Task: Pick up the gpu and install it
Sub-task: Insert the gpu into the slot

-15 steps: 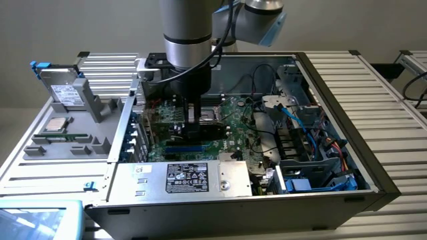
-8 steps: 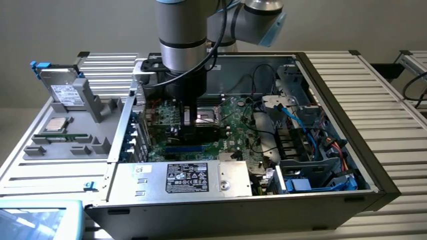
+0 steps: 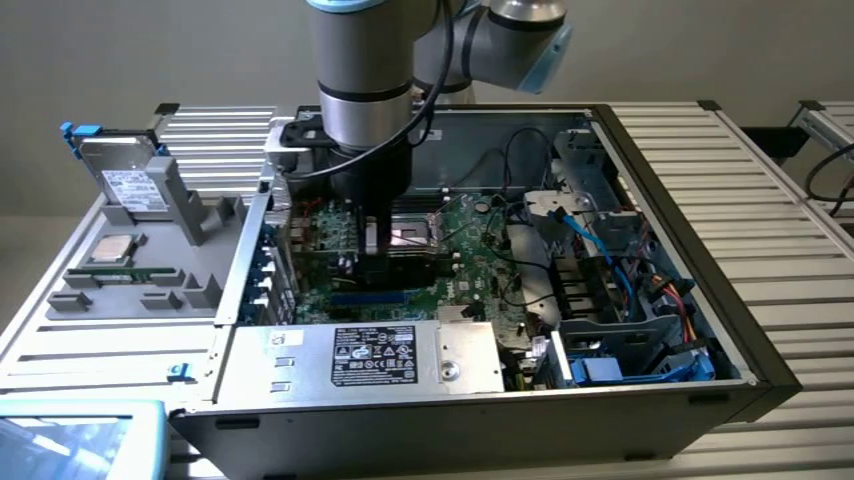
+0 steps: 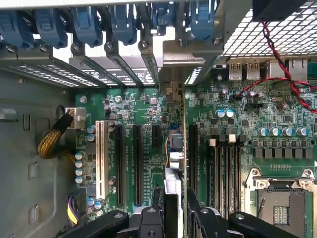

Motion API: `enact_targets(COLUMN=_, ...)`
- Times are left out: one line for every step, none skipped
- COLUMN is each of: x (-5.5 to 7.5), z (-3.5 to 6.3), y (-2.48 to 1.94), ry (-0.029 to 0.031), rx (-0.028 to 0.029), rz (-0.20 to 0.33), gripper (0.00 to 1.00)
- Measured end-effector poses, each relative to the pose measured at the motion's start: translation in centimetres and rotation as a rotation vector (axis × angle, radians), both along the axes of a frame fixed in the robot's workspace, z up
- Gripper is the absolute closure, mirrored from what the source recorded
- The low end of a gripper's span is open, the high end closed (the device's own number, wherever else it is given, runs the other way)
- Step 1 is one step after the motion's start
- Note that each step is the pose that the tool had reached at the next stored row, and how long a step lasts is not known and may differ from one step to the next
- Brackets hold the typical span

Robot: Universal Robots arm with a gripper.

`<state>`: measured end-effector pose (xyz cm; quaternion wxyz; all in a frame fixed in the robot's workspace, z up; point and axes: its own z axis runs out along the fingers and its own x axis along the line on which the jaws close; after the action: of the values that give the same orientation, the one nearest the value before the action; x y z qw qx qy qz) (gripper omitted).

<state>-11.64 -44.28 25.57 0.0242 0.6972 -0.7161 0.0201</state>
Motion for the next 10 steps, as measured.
enact_targets(x=0.00, z=-0.07, y=-0.01, ry=0.0015, rx=-0.0001, rz=0.000, gripper=0.72)
enact_targets(x=0.00, z=-0.13, y=-0.01, ry=0.0027, rx=-0.0002, rz=0.000, gripper=0.72)
enact_targets(x=0.00, z=-0.16, y=-0.03, ry=0.0031, rx=-0.0004, rz=0.000, gripper=0.72)
enact_targets(x=0.00, z=-0.19, y=-0.04, ry=0.0032, rx=-0.0003, rz=0.000, gripper=0.72)
enact_targets(x=0.00, z=-0.22, y=-0.04, ry=0.0032, rx=-0.0002, rz=0.000, gripper=0.72)
enact_targets(x=-0.01, z=-0.25, y=-0.05, ry=0.0032, rx=-0.0002, rz=0.000, gripper=0.72)
enact_targets(x=-0.01, z=-0.28, y=-0.08, ry=0.0032, rx=-0.0001, rz=0.000, gripper=0.72)
enact_targets(x=-0.02, z=-0.31, y=-0.10, ry=0.0031, rx=-0.0001, rz=0.000, gripper=0.72)
enact_targets(x=-0.04, z=-0.33, y=-0.13, ry=0.0032, rx=-0.0002, rz=0.000, gripper=0.72)
enact_targets(x=-0.06, z=-0.35, y=-0.15, ry=0.0032, rx=-0.0001, rz=0.000, gripper=0.72)
